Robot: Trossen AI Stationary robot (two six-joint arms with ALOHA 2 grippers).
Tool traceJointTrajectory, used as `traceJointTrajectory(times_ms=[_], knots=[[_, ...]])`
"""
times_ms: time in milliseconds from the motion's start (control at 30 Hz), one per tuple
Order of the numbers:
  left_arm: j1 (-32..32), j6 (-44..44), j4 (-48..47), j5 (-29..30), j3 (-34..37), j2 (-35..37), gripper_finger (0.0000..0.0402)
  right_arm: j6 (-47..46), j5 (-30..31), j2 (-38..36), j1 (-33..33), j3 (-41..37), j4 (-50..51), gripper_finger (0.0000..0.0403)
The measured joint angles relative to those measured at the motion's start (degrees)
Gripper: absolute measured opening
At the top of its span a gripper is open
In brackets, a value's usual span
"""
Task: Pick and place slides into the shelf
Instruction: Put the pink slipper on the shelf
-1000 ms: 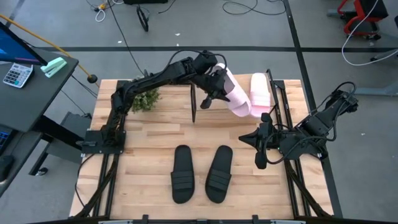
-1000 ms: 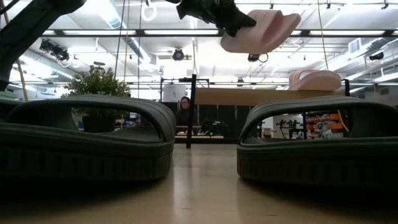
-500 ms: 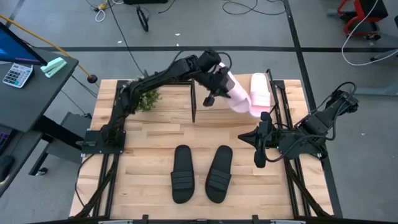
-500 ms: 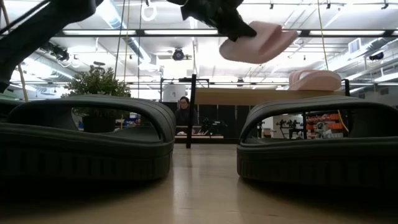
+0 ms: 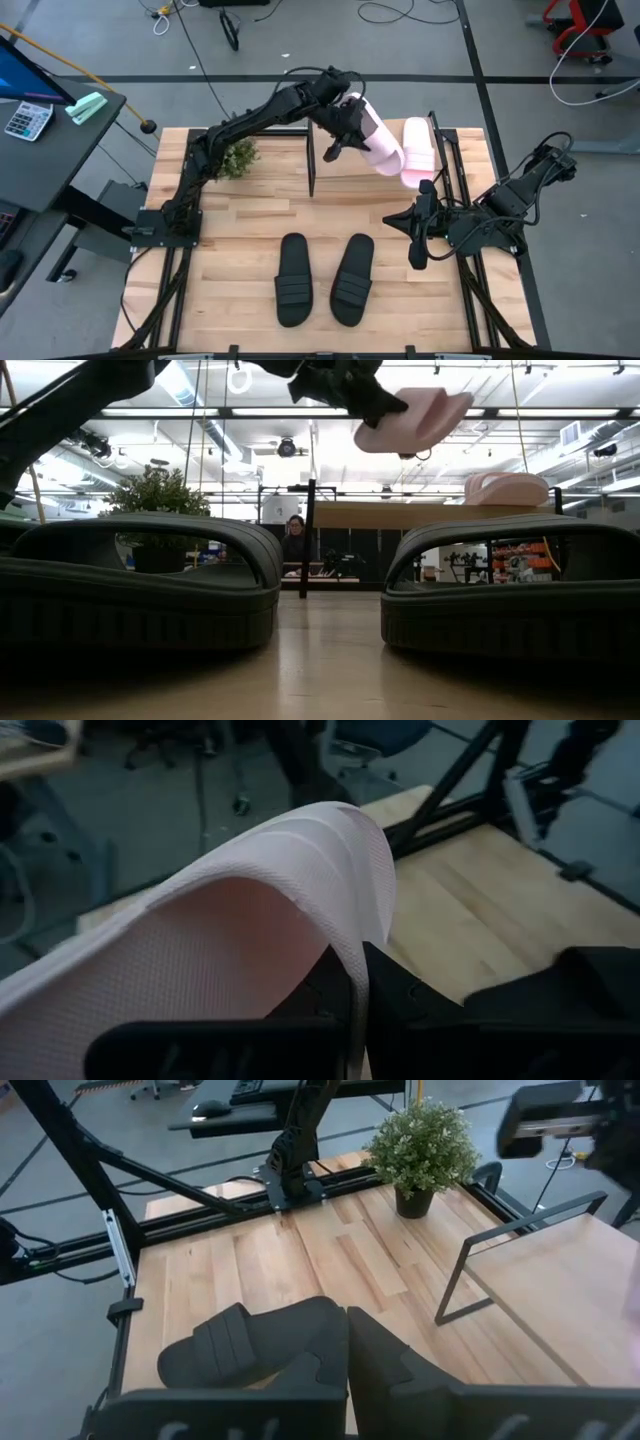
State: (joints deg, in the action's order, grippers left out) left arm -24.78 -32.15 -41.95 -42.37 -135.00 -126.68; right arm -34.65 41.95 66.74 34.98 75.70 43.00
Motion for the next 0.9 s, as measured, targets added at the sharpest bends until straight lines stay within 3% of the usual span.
traceJointTrajectory(times_ms=[200,533,900], knots=[[1.18,-0.93,-1.27,-1.88,-0.07,-1.74,0.0011,-0.08,0.0,0.0,0.0,0.0,-0.11,0.0002],[0.9,-3.04,-9.79,0.51,0.13,-4.82,0.0011,-0.4,0.02,0.0,0.0,0.0,-0.3,0.0002],[2.01,-3.38,-8.39,0.61,0.09,-4.8,0.0011,-0.29,0.02,0.0,-0.48,0.0,0.11,0.0003]])
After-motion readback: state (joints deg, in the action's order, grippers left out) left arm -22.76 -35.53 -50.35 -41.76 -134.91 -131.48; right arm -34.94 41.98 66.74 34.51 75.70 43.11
